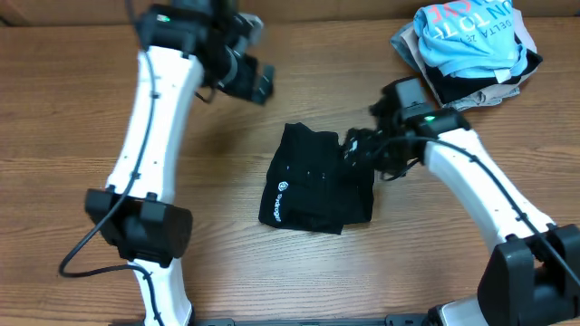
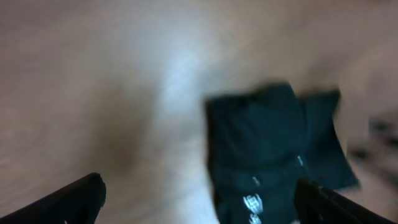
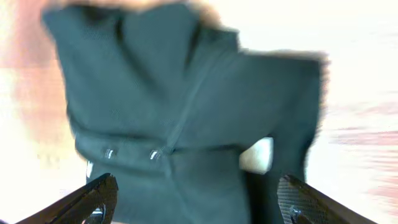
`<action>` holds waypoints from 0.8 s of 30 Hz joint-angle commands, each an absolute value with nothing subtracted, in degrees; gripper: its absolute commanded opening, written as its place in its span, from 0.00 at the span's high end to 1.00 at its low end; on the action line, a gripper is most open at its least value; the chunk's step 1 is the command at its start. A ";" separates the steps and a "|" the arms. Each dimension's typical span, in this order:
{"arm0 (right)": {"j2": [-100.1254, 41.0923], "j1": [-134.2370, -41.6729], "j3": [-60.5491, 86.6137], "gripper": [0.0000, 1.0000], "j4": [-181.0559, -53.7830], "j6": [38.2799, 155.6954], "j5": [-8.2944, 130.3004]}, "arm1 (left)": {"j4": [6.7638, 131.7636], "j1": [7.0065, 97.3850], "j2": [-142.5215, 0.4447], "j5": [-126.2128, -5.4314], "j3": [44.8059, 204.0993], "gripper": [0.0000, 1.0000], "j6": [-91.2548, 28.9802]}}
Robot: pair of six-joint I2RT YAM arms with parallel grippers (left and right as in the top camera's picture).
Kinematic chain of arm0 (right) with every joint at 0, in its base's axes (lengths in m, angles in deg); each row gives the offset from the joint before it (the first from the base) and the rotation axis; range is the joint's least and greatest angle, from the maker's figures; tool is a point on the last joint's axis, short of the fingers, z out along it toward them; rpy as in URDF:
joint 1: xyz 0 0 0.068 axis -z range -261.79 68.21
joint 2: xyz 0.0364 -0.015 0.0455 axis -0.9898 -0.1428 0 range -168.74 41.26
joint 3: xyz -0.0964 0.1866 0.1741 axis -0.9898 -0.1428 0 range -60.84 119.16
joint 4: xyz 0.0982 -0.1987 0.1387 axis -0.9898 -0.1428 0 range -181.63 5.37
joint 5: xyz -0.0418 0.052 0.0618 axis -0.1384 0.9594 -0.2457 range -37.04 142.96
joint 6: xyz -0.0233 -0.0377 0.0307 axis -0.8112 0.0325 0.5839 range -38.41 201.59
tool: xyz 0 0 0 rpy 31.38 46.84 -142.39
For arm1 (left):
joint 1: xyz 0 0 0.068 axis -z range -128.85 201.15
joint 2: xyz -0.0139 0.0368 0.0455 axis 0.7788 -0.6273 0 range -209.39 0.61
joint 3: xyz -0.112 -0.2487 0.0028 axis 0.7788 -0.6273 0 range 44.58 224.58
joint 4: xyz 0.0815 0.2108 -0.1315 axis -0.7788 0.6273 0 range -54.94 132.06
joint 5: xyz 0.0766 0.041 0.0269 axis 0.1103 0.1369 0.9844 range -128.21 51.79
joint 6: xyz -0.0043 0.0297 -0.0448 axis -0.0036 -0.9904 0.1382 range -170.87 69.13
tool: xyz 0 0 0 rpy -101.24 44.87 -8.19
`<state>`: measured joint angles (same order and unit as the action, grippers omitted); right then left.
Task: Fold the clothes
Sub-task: 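Grasp the black shirt bundle's left and right sides with both grippers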
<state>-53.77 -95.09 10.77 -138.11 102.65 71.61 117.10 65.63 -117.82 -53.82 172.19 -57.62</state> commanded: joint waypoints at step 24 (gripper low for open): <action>-53.59 -84.69 10.88 0.12 -135.05 104.66 74.48 | 101.19 76.69 -119.09 -50.61 132.32 0.00 -57.99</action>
